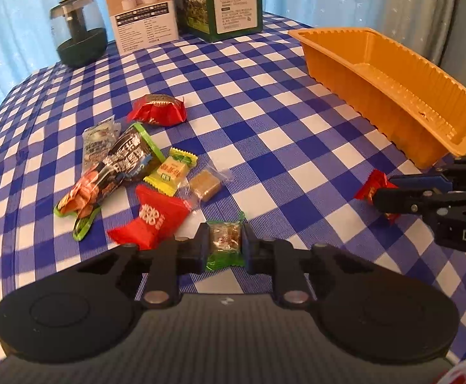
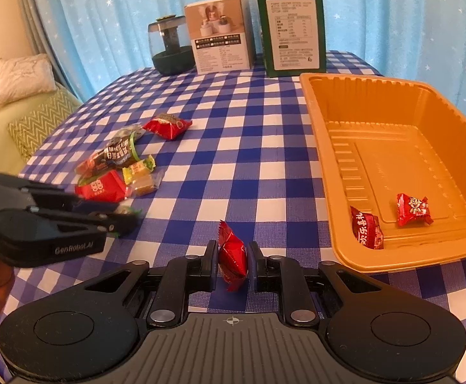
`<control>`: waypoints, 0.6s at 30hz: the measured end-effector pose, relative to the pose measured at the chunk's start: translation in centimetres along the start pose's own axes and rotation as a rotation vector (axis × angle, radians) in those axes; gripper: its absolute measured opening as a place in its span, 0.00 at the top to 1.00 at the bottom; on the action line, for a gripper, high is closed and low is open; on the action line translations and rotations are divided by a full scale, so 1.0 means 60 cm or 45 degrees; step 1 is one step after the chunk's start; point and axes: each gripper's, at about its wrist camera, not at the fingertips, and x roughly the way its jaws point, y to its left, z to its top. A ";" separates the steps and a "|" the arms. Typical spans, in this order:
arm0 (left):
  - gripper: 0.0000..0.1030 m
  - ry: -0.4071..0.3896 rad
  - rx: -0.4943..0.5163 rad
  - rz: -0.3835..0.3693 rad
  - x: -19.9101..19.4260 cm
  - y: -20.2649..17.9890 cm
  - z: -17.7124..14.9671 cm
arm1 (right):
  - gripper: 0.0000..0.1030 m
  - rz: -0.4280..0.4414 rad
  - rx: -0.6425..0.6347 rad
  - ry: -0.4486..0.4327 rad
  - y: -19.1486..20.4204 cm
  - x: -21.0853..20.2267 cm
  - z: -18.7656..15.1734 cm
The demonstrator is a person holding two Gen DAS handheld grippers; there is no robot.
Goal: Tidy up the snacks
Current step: 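Carry both candies over the orange tray and release them inside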
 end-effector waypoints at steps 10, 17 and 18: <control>0.82 -0.056 -0.176 -0.024 -0.077 -0.051 -0.019 | 0.82 -0.005 0.090 -0.057 -0.011 -0.067 -0.001; 0.82 -0.104 -0.168 -0.075 -0.121 -0.107 0.001 | 0.82 -0.053 0.149 -0.124 -0.037 -0.135 0.006; 0.82 -0.112 -0.166 -0.083 -0.126 -0.116 0.006 | 0.82 -0.064 0.159 -0.136 -0.043 -0.145 0.008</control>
